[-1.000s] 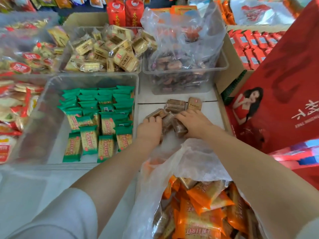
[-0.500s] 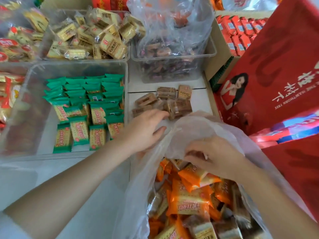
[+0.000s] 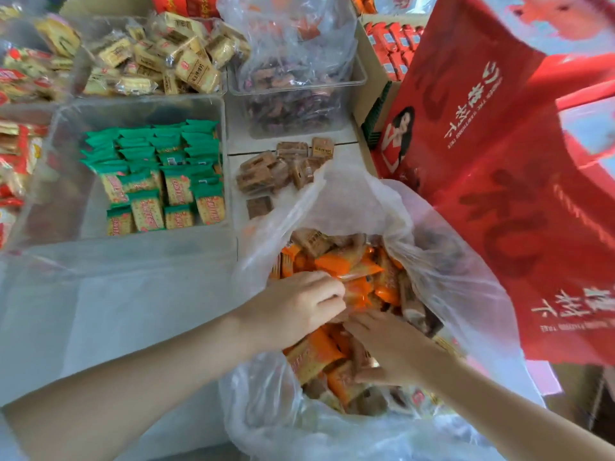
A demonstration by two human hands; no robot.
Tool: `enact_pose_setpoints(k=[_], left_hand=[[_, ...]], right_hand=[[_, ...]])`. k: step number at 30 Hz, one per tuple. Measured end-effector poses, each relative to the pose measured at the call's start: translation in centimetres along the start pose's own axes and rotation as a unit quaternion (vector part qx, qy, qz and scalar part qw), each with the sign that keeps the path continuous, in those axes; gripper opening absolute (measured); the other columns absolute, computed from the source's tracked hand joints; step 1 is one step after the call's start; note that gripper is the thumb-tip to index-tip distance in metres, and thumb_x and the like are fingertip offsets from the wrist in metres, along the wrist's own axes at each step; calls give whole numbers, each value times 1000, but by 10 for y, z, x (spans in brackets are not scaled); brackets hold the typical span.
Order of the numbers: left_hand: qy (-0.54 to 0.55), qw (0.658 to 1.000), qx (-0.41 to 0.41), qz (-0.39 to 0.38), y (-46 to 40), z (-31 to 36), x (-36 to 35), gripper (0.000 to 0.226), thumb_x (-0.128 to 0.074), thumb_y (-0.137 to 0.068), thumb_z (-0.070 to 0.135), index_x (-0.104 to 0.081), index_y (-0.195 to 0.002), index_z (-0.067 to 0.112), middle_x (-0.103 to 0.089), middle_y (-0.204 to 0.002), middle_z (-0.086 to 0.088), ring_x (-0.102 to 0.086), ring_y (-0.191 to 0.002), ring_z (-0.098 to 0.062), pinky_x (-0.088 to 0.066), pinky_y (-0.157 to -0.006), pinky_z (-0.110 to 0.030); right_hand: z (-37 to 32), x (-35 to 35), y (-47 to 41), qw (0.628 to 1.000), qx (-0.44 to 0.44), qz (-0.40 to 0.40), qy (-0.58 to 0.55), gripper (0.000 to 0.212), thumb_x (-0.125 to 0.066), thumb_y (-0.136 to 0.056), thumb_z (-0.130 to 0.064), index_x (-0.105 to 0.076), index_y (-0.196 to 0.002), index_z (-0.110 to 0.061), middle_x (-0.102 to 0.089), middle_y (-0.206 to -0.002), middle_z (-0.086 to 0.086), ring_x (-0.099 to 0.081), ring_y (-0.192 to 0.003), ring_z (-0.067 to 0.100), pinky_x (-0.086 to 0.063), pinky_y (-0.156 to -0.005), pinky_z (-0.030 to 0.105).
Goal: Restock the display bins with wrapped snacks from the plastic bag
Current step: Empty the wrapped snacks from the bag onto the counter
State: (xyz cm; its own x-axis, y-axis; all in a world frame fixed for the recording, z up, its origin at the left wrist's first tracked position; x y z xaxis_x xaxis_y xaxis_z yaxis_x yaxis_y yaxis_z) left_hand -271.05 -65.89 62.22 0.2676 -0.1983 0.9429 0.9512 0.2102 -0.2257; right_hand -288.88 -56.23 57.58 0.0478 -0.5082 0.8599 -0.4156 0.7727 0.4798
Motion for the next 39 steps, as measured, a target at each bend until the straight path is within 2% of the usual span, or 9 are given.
enact_pose_setpoints(k=[3,7,10,13,20,27,30,35,39], left_hand=[[-83,982,74,-151,7,-4,-25,23,-66,-65,-5,-63,-84,8,-60,-84,-8,-58,-76,-25,-52,-56,-35],[-205,893,205,-343,15,-13,-45,43,-43,-94,20,-37,-136,11,-43,-135,-18,-40,-123,-34,-32,-100,-42],[-248,871,228,-357,19,-15,-53,48,-44,-94,21,-31,-137,7,-44,-135,-13,-38,-125,-32,-29,-103,-39],[-248,887,203,-332,18,-12,-51,35,-49,-90,17,-47,-124,8,-52,-125,-9,-45,-114,-28,-36,-94,-37],[-131,968,192,-94,4,-1,4,42,-75,-59,30,-65,-93,7,-62,-83,-6,-60,-77,-27,-52,-64,-35],[12,960,258,108,-8,-6,36,58,-76,-72,32,-57,-120,7,-62,-113,-9,-58,-100,-24,-43,-78,-28],[50,949,276,147,-15,-15,45,57,-75,-73,31,-56,-122,8,-61,-115,-6,-57,-102,-21,-46,-82,-31],[104,921,315,204,-25,-38,56,56,-74,-75,28,-54,-123,9,-59,-114,-3,-52,-101,-11,-43,-84,-24],[115,888,373,242,-31,-69,66,57,-71,-80,28,-48,-130,11,-54,-122,-4,-49,-107,-13,-34,-83,-16]], right_hand=[[-2,-6,19,995,-14,77,-53,63,-70,-70,-57,-54,-117,-19,-53,-115,1,-51,-102,20,-46,-91,35],[0,19,45,961,-98,181,-184,51,-55,-68,-67,-53,-90,-22,-52,-94,-7,-52,-73,12,-35,-57,13],[14,36,64,888,-200,286,-300,26,-58,-66,-52,-51,-77,-29,-57,-71,-7,-54,-65,17,-43,-55,30],[28,28,66,877,-294,274,-264,25,-64,-78,-23,-45,-65,-31,-51,-57,-7,-51,-61,21,-37,-51,31],[10,2,33,926,-350,74,-118,27,-50,-87,-48,-55,-93,-22,-62,-93,-1,-61,-85,23,-42,-62,26],[-10,2,15,930,-357,-79,27,43,-43,-94,-21,-43,-136,-12,-33,-140,13,-60,-100,23,-38,-62,29],[-13,-2,14,948,-301,-86,57,41,-45,-92,-14,-44,-134,-12,-26,-143,15,-62,-96,24,-45,-67,30],[-2,3,23,961,-261,-85,17,36,-51,-90,-17,-42,-124,-24,-59,-111,0,-63,-96,23,-43,-64,31],[19,62,24,937,-293,94,-166,25,-62,-84,-29,-40,-94,-25,-57,-89,-7,-57,-81,12,-43,-62,26]])
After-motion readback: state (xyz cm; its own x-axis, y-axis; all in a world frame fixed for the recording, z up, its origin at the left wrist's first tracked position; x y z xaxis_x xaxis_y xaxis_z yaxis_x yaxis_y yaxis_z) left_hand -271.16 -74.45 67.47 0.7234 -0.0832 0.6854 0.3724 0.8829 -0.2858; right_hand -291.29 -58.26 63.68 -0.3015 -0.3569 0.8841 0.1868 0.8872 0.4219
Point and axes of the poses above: each hand's wrist, its own y-axis away from the middle knuckle, its own x-axis out of the back of the hand, z = x × y, the point moved 1 cm from there along -y, towards the middle knuckle
